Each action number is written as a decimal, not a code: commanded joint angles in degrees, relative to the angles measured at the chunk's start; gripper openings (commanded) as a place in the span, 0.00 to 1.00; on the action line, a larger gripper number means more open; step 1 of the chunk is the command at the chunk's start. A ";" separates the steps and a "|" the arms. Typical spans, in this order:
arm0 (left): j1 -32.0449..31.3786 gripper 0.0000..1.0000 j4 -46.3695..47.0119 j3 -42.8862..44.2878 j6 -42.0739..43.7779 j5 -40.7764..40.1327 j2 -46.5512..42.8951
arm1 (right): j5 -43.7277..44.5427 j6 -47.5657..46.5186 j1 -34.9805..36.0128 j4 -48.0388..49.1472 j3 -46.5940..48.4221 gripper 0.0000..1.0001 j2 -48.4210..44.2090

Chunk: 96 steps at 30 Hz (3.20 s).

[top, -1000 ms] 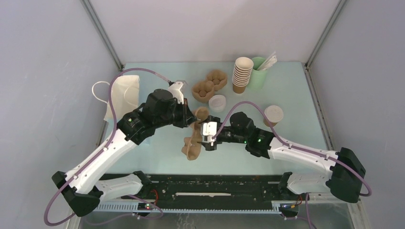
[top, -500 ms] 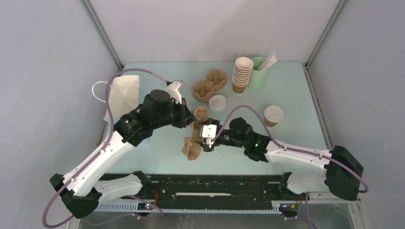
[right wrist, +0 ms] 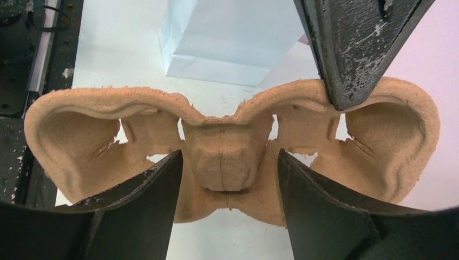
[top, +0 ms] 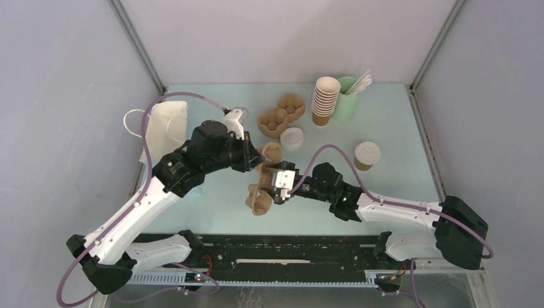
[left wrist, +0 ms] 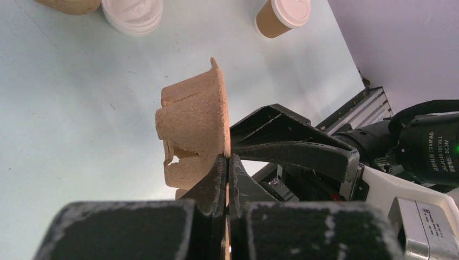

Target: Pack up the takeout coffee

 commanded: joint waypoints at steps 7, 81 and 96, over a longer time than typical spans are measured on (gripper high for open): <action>0.13 0.00 2.46 0.70 -1.03 1.53 -1.85 | -0.09 0.58 0.81 8.01 -1.23 0.70 -0.14; 64.60 0.00 3.98 12.44 13.94 8.80 4.12 | 1.83 14.20 2.57 -16.53 -6.83 0.50 -32.28; 33.96 0.00 16.09 -8.50 -2.81 19.75 -12.41 | 4.08 34.16 1.59 -38.09 8.76 0.48 -34.24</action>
